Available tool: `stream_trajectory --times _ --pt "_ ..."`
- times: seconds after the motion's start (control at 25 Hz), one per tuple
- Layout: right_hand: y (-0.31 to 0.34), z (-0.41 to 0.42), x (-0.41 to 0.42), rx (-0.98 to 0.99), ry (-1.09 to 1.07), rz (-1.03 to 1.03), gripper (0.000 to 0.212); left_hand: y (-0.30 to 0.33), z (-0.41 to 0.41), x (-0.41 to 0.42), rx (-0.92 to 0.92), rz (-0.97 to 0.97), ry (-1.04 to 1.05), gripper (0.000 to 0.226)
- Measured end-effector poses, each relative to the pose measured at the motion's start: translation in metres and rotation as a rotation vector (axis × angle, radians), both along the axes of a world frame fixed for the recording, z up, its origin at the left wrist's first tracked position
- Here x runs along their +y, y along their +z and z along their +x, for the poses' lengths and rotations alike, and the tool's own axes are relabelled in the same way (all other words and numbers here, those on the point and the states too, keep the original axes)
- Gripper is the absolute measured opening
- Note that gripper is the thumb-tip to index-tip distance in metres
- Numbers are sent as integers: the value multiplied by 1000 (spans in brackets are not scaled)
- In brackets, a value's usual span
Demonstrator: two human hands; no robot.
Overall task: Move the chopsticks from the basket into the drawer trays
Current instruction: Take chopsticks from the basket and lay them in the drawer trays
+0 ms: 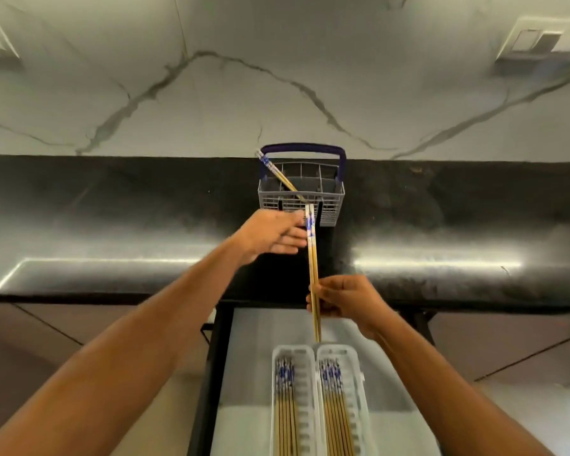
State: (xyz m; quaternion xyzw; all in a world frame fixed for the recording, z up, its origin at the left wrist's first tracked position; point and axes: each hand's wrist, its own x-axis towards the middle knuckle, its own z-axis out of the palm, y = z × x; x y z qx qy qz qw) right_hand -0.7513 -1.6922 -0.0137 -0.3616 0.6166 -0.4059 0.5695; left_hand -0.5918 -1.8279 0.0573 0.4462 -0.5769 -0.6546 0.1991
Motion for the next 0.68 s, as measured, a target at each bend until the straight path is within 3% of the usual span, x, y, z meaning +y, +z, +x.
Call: stream_trajectory --times 0.28,0.48,0.68 --pt "-108 48 82 25 -83 365 12 -124 57 65 -34 235 137 36" --pt "-169 83 101 422 1 482 20 -152 80 77 -18 282 179 31" --pt "-174 103 101 681 53 512 17 -171 91 84 -26 305 205 29"
